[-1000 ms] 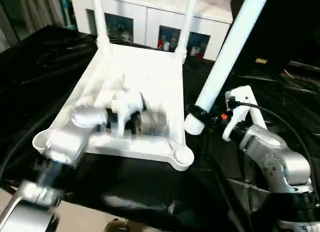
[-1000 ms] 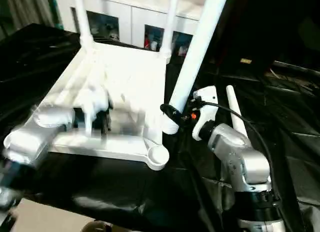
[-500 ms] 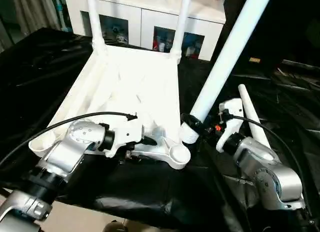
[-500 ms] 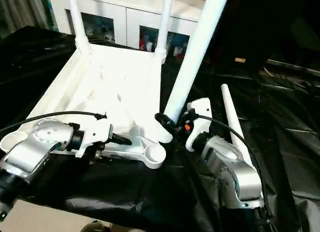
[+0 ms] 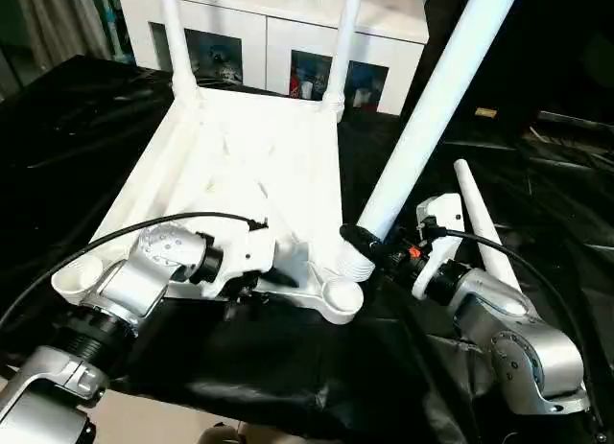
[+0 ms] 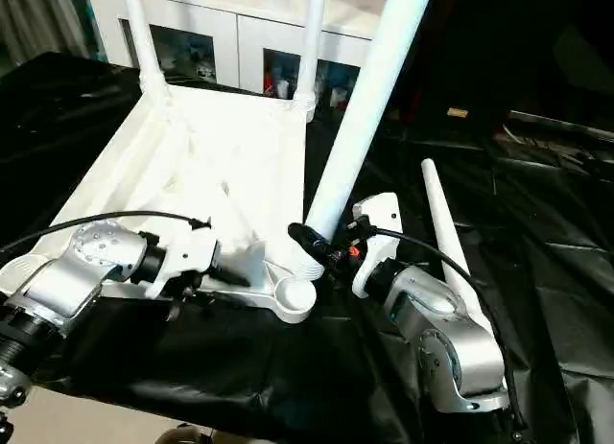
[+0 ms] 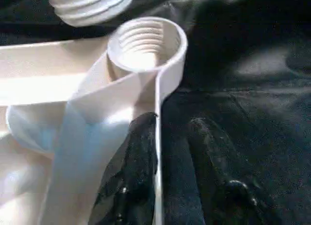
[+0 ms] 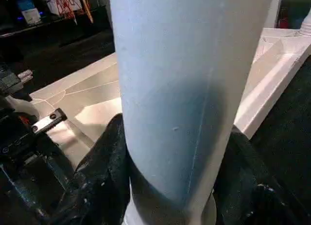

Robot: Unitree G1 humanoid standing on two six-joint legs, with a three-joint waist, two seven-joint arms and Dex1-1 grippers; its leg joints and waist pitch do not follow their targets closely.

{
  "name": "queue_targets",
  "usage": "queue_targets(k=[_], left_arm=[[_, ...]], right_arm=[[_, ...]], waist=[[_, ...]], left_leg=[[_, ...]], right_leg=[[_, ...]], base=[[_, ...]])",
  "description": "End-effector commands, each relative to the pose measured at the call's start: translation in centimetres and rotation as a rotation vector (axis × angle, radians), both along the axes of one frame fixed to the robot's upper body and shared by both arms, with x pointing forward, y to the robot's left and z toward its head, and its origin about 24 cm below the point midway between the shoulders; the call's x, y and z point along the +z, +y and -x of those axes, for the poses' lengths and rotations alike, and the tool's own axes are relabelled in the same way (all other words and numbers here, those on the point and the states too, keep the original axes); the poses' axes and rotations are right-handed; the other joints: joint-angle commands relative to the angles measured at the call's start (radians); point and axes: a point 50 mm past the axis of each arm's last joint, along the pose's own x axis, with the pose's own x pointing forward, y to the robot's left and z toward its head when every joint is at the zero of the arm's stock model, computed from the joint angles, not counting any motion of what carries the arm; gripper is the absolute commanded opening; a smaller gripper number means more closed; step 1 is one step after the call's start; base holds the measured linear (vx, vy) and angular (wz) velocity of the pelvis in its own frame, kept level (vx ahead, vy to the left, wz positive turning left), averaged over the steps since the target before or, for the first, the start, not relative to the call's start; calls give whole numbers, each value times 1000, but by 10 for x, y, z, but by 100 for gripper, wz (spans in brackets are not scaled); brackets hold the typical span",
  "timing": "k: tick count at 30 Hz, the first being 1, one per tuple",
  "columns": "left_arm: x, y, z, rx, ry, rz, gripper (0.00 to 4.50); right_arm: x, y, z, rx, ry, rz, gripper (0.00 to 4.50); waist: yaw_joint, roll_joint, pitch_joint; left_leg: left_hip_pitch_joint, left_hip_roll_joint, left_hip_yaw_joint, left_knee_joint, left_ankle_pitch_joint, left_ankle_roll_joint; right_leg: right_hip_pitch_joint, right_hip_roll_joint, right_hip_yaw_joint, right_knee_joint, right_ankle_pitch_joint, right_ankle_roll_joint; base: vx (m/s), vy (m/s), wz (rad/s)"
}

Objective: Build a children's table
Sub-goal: Pick table leg

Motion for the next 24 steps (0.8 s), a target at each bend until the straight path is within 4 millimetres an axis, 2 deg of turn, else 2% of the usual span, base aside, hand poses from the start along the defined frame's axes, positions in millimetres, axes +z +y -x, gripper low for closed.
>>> queue_targets(k=[1, 6, 11, 14, 19, 23, 24], left_arm=[[1, -1, -1, -21, 5, -17, 95], [-4, 1, -6, 7, -22, -47, 53], [-9, 2, -6, 7, -15, -74, 11], [-12, 4, -5, 5, -14, -91, 4], [-17, 10, -4, -9, -15, -152, 1], [-17, 9, -5, 18, -18, -127, 0], [-17, 9, -5, 18, -18, -127, 45]], right_arm=[[4, -3, 1, -8, -12, 3, 187], [5, -3, 0, -8, -14, 3, 187], [5, -3, 0, -6, -15, 3, 187], [6, -3, -1, -8, -19, 2, 187], [7, -4, -2, -9, -22, 4, 187], [7, -4, -2, -8, -22, 2, 187], [7, -4, -2, -8, -22, 2, 187]], waist=[[-2, 27, -70], [-2, 24, -71], [-1, 25, -70], [-2, 24, -70], [-1, 23, -69], [-1, 24, -67], [-1, 24, -66]], left_leg=[[20, 27, -11, -80, -271, -58], [18, 26, -10, -78, -249, -52], [20, 28, -11, -80, -268, -55], [20, 28, -12, -80, -270, -55], [21, 29, -12, -82, -281, -54], [22, 29, -12, -83, -296, -56], [23, 29, -13, -83, -300, -56]], right_leg=[[38, -82, 48, -81, -165, -163], [40, -81, 48, -80, -139, -160], [39, -84, 49, -83, -168, -158], [38, -83, 49, -84, -178, -157], [37, -85, 49, -85, -197, -154], [35, -86, 50, -90, -237, -146], [34, -86, 50, -90, -243, -146]], base=[[0, 0, 0], [0, 0, 0], [0, 0, 0], [0, 0, 0], [0, 0, 0], [0, 0, 0], [0, 0, 0]])
